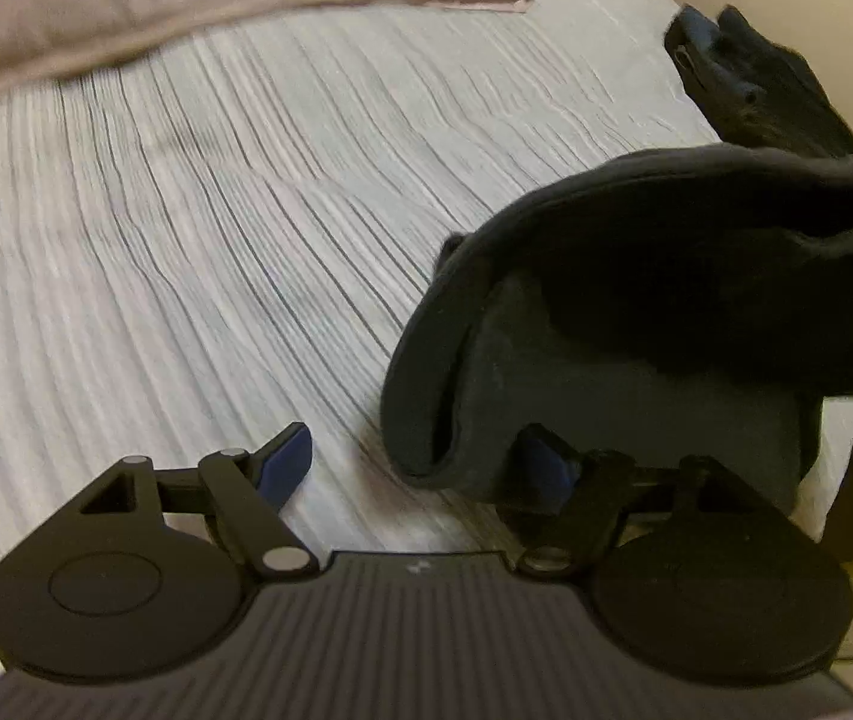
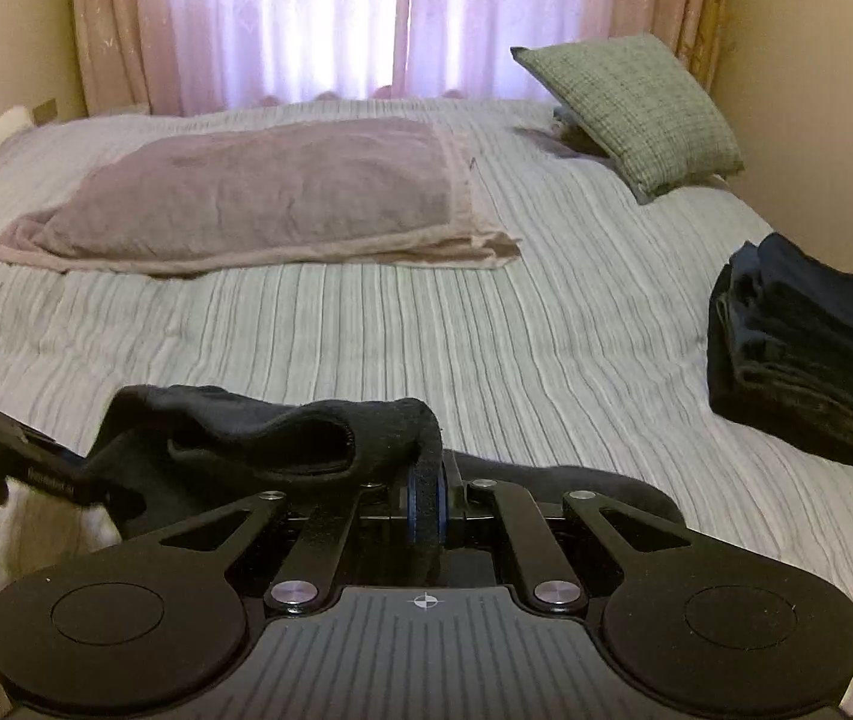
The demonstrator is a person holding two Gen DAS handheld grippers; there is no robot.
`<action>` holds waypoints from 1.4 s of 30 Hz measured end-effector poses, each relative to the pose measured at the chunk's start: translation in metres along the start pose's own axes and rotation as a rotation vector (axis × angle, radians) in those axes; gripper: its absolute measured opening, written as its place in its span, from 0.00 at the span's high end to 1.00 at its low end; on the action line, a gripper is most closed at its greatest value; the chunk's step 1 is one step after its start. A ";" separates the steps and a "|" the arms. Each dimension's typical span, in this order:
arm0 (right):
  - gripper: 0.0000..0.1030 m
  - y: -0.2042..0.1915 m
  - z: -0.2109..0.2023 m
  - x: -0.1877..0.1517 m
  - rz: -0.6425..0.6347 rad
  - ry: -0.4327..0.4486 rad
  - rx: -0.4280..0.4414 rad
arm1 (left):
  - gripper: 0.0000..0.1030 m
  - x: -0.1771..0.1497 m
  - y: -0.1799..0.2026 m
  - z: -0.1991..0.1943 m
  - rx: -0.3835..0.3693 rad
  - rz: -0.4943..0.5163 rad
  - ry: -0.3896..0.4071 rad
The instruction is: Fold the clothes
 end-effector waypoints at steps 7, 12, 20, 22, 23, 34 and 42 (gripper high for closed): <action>0.98 -0.013 -0.032 0.024 -0.033 0.060 0.030 | 0.91 0.021 0.011 -0.057 -0.017 -0.028 0.110; 0.98 -0.061 -0.094 0.064 -0.072 0.208 0.047 | 0.92 0.069 0.018 -0.150 0.019 0.101 0.294; 0.98 -0.245 -0.218 0.098 -0.056 0.464 0.199 | 0.92 0.130 -0.019 -0.359 0.154 0.302 0.645; 0.98 -0.300 -0.243 0.106 -0.040 0.513 0.296 | 0.92 0.130 -0.034 -0.415 0.212 0.362 0.711; 0.98 -0.332 -0.258 0.112 -0.043 0.544 0.350 | 0.92 0.130 -0.041 -0.444 0.240 0.388 0.742; 0.98 -0.376 -0.392 0.197 0.102 0.963 0.498 | 0.92 0.173 -0.031 -0.730 0.547 0.618 1.064; 0.98 -0.216 -0.311 0.137 0.354 0.815 0.177 | 0.92 0.227 0.098 -0.642 0.454 0.830 1.012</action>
Point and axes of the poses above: each gripper's, at about its wrist camera, not at the fingertips, and z roughly the way its jaws point, y to its right, x to its top, the point moved 9 cm from there along z, roughly the way its jaws point, and after that the axes turned 2 degrees about x, right-handed, at the moved point
